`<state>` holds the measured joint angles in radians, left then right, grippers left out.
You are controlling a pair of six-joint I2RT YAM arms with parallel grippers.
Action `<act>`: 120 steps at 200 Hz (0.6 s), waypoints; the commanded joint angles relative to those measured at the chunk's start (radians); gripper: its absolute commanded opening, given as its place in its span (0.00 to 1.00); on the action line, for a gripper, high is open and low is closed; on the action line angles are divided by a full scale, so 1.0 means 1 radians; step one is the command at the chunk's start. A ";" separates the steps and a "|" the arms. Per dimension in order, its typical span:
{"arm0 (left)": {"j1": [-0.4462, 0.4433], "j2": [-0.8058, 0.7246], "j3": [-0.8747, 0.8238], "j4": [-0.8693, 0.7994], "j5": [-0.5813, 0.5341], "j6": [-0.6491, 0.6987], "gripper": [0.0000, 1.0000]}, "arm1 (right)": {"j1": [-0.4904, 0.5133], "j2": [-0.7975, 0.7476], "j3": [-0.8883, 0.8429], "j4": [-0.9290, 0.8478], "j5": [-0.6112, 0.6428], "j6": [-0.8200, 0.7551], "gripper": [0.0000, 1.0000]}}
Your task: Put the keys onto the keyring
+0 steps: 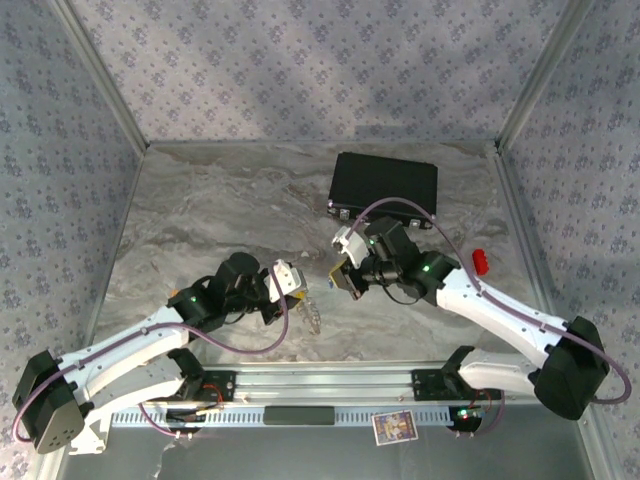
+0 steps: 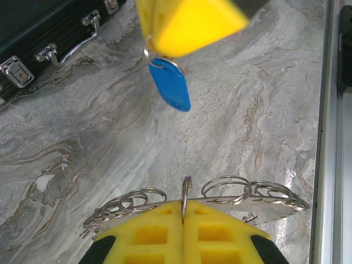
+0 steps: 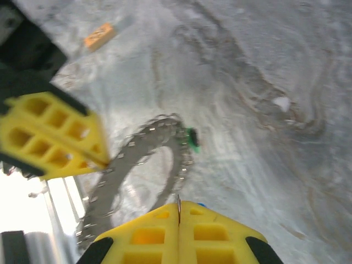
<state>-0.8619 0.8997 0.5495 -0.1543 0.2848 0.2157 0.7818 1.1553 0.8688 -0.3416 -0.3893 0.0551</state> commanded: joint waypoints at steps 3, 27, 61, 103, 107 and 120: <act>-0.012 -0.001 0.039 0.050 0.037 -0.024 0.00 | 0.011 -0.011 -0.012 -0.055 -0.150 -0.059 0.00; -0.015 0.002 0.040 0.048 0.037 -0.024 0.00 | 0.026 0.013 0.017 -0.085 -0.201 -0.082 0.00; -0.022 0.004 0.041 0.046 0.035 -0.014 0.00 | 0.048 0.061 0.055 -0.107 -0.245 -0.100 0.00; -0.035 0.010 0.041 0.036 0.018 0.010 0.00 | 0.069 0.106 0.091 -0.092 -0.232 -0.098 0.00; -0.036 0.009 0.041 0.033 0.016 0.011 0.00 | 0.072 0.109 0.094 -0.089 -0.225 -0.096 0.00; -0.039 0.008 0.039 0.035 0.016 0.015 0.00 | 0.075 0.118 0.099 -0.071 -0.213 -0.086 0.00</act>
<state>-0.8909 0.9062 0.5499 -0.1543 0.2974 0.2123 0.8459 1.2579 0.9272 -0.4217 -0.6022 -0.0246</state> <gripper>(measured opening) 0.045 0.052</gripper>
